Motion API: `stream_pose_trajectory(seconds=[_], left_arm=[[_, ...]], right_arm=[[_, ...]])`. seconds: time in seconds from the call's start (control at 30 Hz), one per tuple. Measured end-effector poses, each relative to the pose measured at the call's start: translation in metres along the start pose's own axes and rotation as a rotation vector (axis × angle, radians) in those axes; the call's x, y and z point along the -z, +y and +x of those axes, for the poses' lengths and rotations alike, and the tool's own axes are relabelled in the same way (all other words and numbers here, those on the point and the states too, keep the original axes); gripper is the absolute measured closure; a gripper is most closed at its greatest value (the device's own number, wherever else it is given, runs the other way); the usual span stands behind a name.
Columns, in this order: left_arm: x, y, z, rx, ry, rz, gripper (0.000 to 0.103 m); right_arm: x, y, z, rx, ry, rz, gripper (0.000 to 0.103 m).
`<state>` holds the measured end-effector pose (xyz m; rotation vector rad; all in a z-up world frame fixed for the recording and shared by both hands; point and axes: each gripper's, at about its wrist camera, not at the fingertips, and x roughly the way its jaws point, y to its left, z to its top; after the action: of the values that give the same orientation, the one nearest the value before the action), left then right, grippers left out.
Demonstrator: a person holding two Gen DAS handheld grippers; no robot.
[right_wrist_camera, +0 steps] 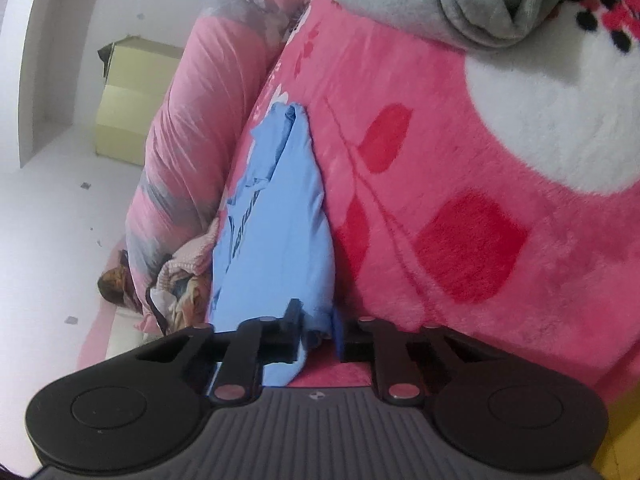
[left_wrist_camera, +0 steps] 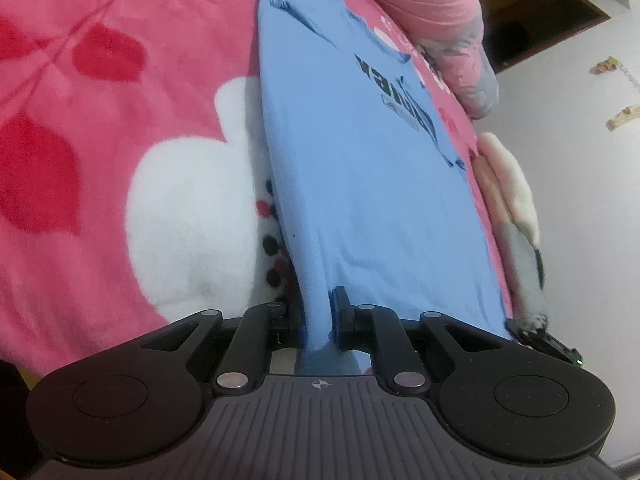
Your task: Fold clothes
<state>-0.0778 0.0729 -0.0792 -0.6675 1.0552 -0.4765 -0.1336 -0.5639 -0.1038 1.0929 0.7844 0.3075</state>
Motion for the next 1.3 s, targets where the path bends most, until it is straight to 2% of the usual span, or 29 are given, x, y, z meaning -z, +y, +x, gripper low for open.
stream_pose_trajectory(seconds=[0.17,0.3,0.73,1.0,1.3], left_arm=[[0.008,0.004,-0.004,0.018,-0.020,-0.020,0.094],[0.008,0.001,-0.012,0.023,-0.049,-0.022,0.100],[-0.017,0.003,-0.045,0.199,-0.136,-0.086,0.100],[-0.048,0.002,-0.050,0.255,-0.195,-0.112,0.100],[-0.083,0.000,-0.051,0.295,-0.239,-0.124,0.100]], right_arm=[[0.007,0.013,-0.001,0.024,-0.047,-0.034,0.096],[0.012,0.027,-0.009,0.016,-0.106,-0.055,0.096],[0.000,0.086,-0.015,-0.056,-0.210,-0.097,0.097],[-0.024,0.124,-0.003,-0.108,-0.245,-0.133,0.097],[-0.051,0.150,0.026,-0.141,-0.256,-0.138,0.097]])
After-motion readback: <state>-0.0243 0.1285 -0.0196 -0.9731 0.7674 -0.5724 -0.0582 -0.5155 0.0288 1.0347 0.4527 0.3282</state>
